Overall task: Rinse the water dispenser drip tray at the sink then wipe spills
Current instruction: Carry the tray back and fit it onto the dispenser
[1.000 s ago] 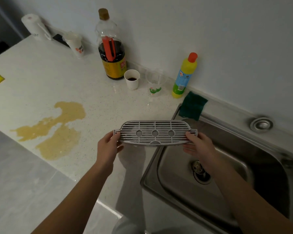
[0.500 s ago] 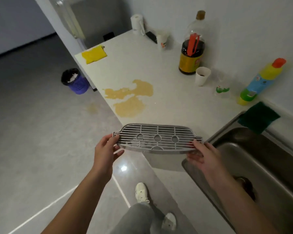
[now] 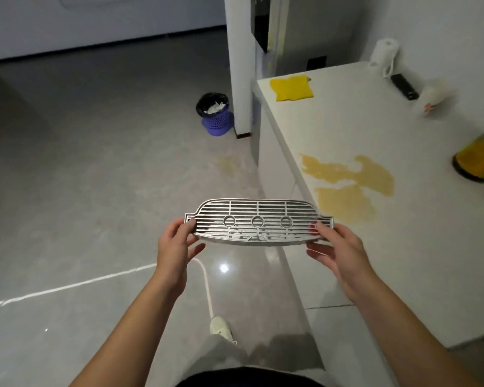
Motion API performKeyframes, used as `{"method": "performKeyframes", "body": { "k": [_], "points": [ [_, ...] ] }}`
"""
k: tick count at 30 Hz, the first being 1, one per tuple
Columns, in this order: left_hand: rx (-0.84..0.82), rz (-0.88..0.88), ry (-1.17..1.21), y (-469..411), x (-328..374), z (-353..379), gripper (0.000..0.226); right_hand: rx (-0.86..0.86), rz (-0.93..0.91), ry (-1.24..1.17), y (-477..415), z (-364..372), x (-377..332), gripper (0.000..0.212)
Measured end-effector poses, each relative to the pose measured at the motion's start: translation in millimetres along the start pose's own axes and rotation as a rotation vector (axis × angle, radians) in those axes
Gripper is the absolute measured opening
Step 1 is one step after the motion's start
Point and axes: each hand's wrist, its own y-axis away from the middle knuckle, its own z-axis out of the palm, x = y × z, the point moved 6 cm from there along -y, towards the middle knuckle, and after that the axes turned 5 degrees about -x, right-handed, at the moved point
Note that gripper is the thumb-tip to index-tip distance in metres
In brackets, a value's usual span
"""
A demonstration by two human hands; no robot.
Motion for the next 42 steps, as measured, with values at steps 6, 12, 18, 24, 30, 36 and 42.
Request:
{"method": "performKeyframes", "body": {
  "k": [6, 12, 18, 24, 30, 36, 42],
  "points": [
    [0.011, -0.001, -0.006, -83, 54, -70, 0.009, -0.055, 0.028, 0.042, -63, 113, -16, 0.027],
    [0.021, -0.011, -0.009, -181, 99, -103, 0.009, -0.092, 0.046, 0.045, -140, 196, -34, 0.031],
    [0.065, -0.013, -0.017, -292, 144, -112, 0.016, -0.12, 0.046, 0.06, -248, 273, -70, 0.031],
    [0.086, -0.032, -0.006, -397, 197, -111, 0.017, -0.126, 0.073, 0.069, -340, 336, -113, 0.031],
    [0.004, -0.065, -0.022, -519, 242, -107, 0.012, -0.078, 0.07, 0.018, -424, 392, -144, 0.034],
    [-0.171, -0.096, -0.103, -661, 287, -93, 0.019, 0.053, 0.051, -0.085, -502, 449, -166, 0.023],
    [-0.358, -0.146, -0.215, -780, 348, -54, 0.025, 0.211, 0.019, -0.214, -554, 485, -196, 0.019]
  ]
}}
